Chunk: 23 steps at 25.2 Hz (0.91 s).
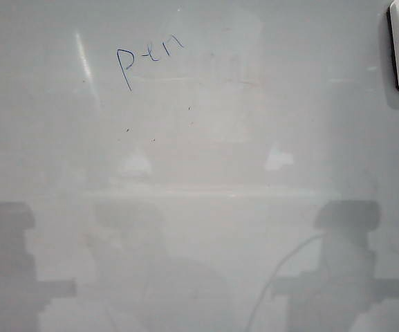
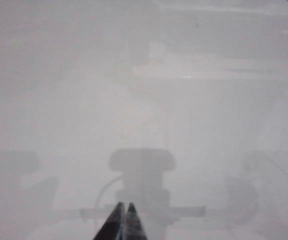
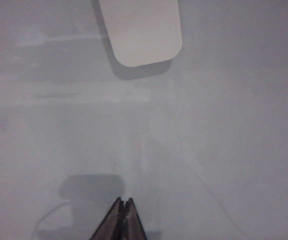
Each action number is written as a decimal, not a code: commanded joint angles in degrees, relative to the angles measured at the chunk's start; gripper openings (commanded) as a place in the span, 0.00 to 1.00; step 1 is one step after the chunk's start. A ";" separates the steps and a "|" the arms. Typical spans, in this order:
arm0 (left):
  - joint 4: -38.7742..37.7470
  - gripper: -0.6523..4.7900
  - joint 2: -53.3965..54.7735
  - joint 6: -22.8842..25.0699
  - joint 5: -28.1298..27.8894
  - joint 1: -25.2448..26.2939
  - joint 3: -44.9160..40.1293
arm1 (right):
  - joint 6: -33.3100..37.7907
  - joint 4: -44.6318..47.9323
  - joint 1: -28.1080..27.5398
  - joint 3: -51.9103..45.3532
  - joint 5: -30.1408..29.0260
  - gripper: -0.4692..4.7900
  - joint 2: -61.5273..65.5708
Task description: Grab the whiteboard eraser that is attached to the surface of the whiteboard and use it to clean the writing on the whiteboard.
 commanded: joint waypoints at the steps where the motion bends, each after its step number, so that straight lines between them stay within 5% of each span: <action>1: 0.52 0.11 0.07 0.24 0.22 -0.04 0.15 | -0.07 0.66 0.15 -0.20 -0.07 0.09 -0.04; 13: 1.03 0.11 0.07 -2.45 3.15 -0.07 1.09 | 0.07 2.01 0.22 1.05 -0.42 0.09 -0.07; 18: 6.10 0.11 0.07 -6.97 17.86 -0.07 9.09 | 7.52 1.09 0.22 10.64 -0.55 0.09 -0.02; 23: 0.35 0.11 0.09 -11.87 30.51 -0.04 18.86 | 8.44 -12.61 0.28 23.02 -3.98 0.09 0.11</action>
